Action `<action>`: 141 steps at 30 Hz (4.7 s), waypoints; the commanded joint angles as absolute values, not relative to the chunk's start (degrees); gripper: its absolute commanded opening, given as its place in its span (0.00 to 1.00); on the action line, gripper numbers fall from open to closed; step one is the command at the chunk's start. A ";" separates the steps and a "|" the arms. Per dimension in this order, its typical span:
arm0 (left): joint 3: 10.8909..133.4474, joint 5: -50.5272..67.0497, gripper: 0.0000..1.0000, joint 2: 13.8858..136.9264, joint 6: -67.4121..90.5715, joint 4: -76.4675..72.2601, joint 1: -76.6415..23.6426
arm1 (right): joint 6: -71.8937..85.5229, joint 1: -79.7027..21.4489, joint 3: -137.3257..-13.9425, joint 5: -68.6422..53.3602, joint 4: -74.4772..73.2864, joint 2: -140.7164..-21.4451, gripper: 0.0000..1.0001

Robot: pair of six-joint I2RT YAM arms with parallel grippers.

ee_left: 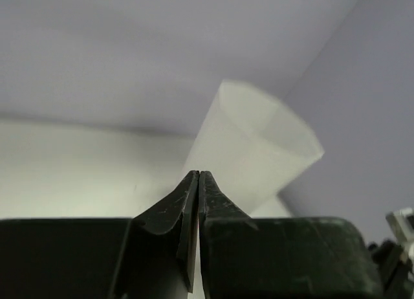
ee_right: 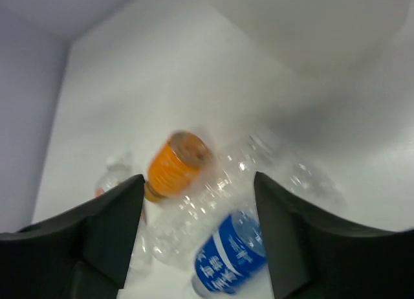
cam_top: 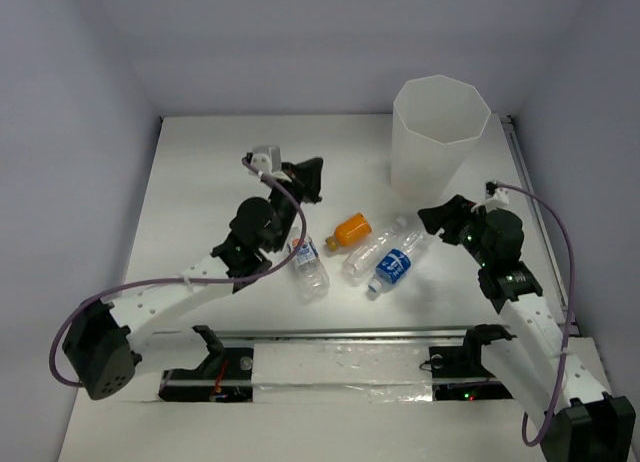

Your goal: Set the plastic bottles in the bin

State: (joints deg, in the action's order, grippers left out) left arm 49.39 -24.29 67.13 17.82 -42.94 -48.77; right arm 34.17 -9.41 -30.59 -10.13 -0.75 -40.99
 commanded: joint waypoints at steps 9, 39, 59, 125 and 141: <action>23.74 -26.98 0.46 38.69 31.81 -20.93 -49.83 | 39.64 -9.84 -27.86 -3.63 -13.15 -43.51 0.87; 14.32 -16.88 0.99 48.59 34.72 -23.90 -49.83 | 44.21 -9.84 -30.41 -8.18 -2.29 -68.55 0.93; 15.56 -18.28 0.99 59.50 36.47 -25.84 -49.83 | 41.23 -9.84 -32.60 -3.25 -13.70 -59.69 0.51; 24.61 -31.29 0.99 73.38 40.61 -28.21 -49.83 | 18.01 -13.88 -88.35 22.42 -3.87 -78.50 0.88; 25.75 -36.38 0.56 74.72 38.67 -26.02 -49.83 | 30.58 -26.10 -43.80 7.04 -6.76 -55.02 0.81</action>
State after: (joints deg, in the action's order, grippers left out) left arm 24.05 -33.39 76.84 39.70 -26.96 -49.56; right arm 27.55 -25.54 -47.62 11.16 -5.02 -56.53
